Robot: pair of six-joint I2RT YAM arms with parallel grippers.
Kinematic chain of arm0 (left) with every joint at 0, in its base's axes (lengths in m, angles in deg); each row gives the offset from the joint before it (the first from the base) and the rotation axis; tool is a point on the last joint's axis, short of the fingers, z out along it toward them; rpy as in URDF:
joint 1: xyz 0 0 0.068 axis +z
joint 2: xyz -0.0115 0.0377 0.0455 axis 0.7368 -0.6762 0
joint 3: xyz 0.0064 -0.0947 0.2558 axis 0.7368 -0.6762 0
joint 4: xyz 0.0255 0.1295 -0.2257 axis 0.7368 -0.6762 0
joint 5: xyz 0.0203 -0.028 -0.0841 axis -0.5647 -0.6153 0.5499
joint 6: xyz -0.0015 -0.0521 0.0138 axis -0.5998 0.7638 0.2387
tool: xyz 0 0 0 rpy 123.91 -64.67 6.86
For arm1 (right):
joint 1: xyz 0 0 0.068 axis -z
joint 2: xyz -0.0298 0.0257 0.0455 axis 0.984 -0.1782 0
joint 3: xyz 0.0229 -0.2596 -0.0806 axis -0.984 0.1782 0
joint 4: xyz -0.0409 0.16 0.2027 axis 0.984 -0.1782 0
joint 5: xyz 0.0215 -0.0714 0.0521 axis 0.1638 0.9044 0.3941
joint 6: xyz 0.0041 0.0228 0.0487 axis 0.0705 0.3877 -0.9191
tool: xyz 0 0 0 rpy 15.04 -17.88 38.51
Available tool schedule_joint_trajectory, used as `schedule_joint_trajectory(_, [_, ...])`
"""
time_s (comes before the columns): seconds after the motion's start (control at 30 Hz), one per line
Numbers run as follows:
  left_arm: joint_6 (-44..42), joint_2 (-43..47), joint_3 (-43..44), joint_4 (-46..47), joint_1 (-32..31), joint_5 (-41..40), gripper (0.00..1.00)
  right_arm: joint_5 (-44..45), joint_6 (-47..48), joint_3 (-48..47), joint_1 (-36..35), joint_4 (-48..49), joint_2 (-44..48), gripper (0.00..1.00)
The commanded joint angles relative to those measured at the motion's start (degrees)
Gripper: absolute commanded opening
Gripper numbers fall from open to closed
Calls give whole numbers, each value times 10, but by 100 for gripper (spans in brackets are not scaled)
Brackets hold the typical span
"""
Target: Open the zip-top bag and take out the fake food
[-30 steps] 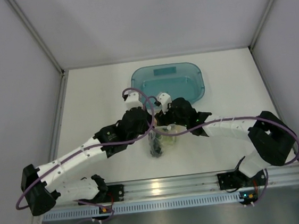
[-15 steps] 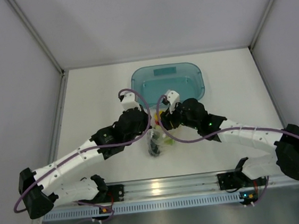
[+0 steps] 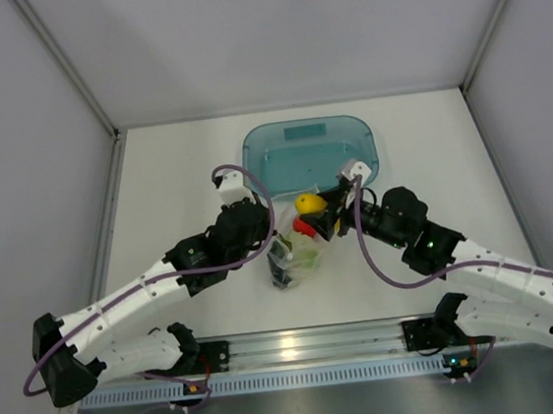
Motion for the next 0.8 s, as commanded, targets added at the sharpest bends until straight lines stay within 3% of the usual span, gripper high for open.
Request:
schedule_joint_trajectory(0.0, [1, 13, -7, 26, 3, -4, 0, 54, -46, -26, -8, 81, 31, 41])
schedule_joint_trajectory(0.17, [1, 26, -20, 25, 2, -13, 0, 170, -43, -55, -6, 94, 25, 41])
schedule_joint_trajectory(0.27, [3, 36, -27, 11, 2, -25, 0, 182, -44, -87, 31, 70, -4, 40])
schedule_joint_trajectory(0.5, [-10, 55, -23, -16, 5, -21, 0, 157, -82, -173, 191, 12, -167, 40])
schedule_joint_trajectory(0.77, [-25, 76, -20, -35, 5, 24, 0, 172, -72, -295, 247, -64, -378, 42])
